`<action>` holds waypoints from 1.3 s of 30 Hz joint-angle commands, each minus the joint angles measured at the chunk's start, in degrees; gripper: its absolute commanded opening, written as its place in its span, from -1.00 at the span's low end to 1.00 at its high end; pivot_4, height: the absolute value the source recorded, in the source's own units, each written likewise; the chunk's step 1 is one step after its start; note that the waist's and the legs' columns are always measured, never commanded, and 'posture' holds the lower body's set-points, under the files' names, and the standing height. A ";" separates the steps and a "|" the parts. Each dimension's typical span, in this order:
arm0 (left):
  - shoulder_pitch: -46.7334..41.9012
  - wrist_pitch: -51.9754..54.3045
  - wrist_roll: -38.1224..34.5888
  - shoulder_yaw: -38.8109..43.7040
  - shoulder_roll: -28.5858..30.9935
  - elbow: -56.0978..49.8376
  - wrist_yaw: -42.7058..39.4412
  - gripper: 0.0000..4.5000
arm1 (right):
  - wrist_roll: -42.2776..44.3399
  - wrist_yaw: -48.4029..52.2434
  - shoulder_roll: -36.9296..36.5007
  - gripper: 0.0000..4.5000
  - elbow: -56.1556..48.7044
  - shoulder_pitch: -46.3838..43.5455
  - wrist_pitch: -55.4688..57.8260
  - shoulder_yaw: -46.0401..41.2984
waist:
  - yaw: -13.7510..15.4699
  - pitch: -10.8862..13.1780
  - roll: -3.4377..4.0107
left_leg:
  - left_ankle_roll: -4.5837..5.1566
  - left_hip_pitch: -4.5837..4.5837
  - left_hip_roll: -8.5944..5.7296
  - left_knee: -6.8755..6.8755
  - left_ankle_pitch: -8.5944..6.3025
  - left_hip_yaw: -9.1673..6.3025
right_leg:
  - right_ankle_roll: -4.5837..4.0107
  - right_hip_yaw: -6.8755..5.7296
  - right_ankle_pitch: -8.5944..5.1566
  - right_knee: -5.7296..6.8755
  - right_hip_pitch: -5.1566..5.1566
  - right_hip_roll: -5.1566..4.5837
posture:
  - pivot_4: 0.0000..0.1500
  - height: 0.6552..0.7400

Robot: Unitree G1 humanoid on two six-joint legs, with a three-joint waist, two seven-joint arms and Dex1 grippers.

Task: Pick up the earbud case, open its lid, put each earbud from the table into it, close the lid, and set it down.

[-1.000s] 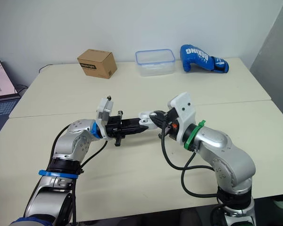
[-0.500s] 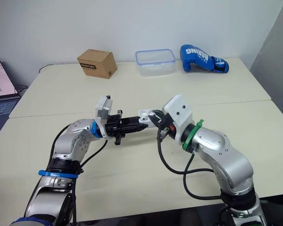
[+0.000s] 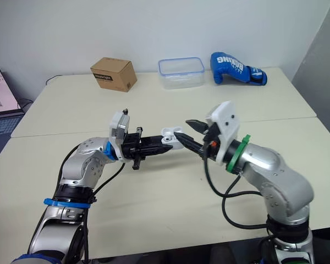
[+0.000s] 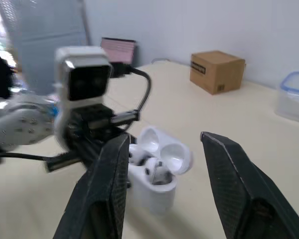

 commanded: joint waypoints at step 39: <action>1.94 4.45 -1.31 -1.25 2.53 -9.03 -0.13 -0.65 | -24.24 32.43 -7.65 -0.98 38.51 -24.23 -37.84 22.46 | -0.79 0.01 -0.01 | -0.01 -0.02 0.02 0.00 0.01 0.03 | 0.00 0.01 0.00 -0.03 -0.05 -0.01 | 1.00 0.78</action>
